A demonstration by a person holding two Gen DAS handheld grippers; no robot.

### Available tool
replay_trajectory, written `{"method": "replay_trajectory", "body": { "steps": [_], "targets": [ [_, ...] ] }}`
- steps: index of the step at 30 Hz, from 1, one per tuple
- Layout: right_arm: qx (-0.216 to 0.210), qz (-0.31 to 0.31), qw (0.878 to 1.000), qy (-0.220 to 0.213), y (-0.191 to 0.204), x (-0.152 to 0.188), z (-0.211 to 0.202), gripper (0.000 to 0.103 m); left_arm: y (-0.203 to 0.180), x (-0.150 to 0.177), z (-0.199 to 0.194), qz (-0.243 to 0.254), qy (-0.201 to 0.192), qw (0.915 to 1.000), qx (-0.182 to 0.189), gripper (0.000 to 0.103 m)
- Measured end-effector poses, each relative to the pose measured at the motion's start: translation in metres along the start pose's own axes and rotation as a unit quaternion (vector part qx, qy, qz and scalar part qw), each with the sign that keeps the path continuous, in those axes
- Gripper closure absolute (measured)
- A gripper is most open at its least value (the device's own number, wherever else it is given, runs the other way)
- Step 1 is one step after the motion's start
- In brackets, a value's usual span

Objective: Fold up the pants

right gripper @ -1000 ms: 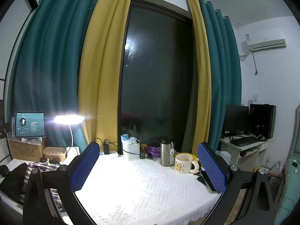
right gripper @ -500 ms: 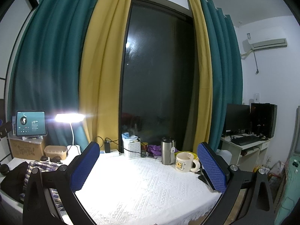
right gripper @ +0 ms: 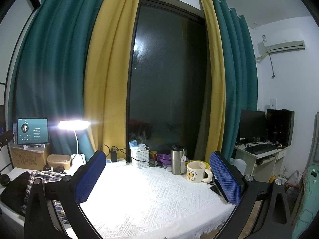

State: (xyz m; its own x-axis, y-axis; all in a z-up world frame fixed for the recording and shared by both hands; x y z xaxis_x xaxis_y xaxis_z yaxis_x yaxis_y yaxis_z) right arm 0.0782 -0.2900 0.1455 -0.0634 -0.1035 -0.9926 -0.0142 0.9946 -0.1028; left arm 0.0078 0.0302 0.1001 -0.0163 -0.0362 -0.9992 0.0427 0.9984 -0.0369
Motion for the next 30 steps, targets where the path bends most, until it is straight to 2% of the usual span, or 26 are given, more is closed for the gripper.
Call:
{"method": "replay_trajectory", "body": {
  "steps": [30],
  "targets": [
    [-0.002, -0.001, 1.000, 0.001, 0.0019, 0.0023, -0.0060, 0.000, 0.0014, 0.0003, 0.0000, -0.001, 0.000, 1.0000, 0.000, 0.001]
  ]
}}
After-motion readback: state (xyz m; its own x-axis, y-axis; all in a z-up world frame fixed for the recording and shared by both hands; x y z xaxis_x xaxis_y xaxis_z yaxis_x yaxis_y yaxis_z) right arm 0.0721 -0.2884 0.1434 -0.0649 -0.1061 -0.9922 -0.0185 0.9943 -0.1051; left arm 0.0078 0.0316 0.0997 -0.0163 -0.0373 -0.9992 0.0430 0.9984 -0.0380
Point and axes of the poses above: each gripper's, at about its wrist camera, not at the fingertips, and z roughly the way its jaws point, y to its left, x to its underside, the point moved 10 cm from there along z, roughly the way its jaws point, and after that the axes turned 10 degrees about x, right-handed, at the moved point
